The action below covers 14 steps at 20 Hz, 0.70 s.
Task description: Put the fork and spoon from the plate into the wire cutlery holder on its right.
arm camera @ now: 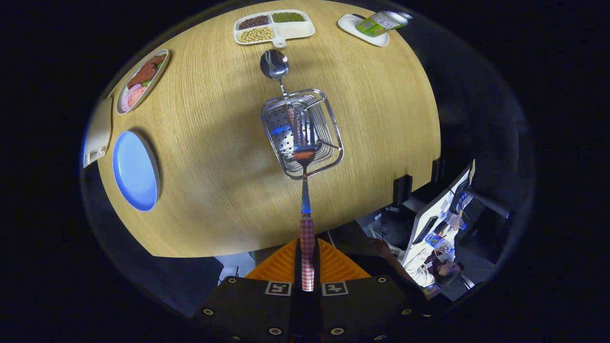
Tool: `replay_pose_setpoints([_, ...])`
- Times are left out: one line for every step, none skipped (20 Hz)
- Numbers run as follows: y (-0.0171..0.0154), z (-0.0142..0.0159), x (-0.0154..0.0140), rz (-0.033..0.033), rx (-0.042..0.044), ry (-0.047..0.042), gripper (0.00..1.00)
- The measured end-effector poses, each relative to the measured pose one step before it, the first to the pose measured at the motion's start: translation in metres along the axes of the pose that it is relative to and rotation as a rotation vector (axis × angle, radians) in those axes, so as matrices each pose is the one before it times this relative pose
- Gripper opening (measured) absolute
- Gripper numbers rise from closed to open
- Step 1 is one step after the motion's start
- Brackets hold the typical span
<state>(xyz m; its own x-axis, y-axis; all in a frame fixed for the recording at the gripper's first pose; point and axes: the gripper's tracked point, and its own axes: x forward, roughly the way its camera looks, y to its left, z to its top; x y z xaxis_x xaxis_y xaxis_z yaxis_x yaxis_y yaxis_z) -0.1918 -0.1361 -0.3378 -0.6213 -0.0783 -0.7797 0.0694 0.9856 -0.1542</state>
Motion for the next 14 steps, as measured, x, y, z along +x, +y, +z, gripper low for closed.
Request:
replay_pose_setpoints([-0.00034, 0.00009, 0.00183, -0.00682, -0.01095, 0.02776, 0.09])
replay_pose_setpoints([0.00155, 0.00208, 0.00061, 0.00227, -0.01438, 0.02337, 0.08])
replay_pose_setpoints([0.00214, 0.00278, 0.00059, -0.0012, -0.01529, 0.0215, 0.08])
replay_pose_setpoints([0.00028, 0.00223, 0.00069, -0.00154, -0.01551, 0.02017, 0.08])
replay_pose_setpoints([0.00045, 0.00187, 0.00138, 0.00261, -0.00987, 0.02245, 0.08])
replay_pose_setpoints([0.00074, 0.00234, 0.00128, 0.00484, -0.0036, 0.01917, 0.08])
replay_pose_setpoints([0.00127, 0.00351, -0.00047, 0.0072, 0.00293, 0.01421, 0.08])
replay_pose_setpoints([0.00119, 0.00449, 0.00002, 0.00719, -0.00006, 0.01053, 0.08])
replay_pose_setpoints([0.00263, 0.00231, -0.00087, 0.01038, 0.00064, 0.01457, 0.08])
replay_pose_setpoints([0.00126, 0.00261, -0.0005, 0.00901, -0.00951, 0.01146, 0.08])
replay_pose_setpoints([0.0018, 0.00322, -0.00144, 0.00588, -0.0089, 0.00957, 0.08])
replay_pose_setpoints([0.00165, 0.00218, 0.0, 0.00316, -0.00996, 0.00459, 0.11])
replay_pose_setpoints([-0.00112, 0.00163, 0.00064, -0.00268, -0.00836, 0.00143, 0.11])
replay_pose_setpoints([-0.0019, 0.0013, -0.002, -0.0071, -0.0054, 0.0057, 0.11])
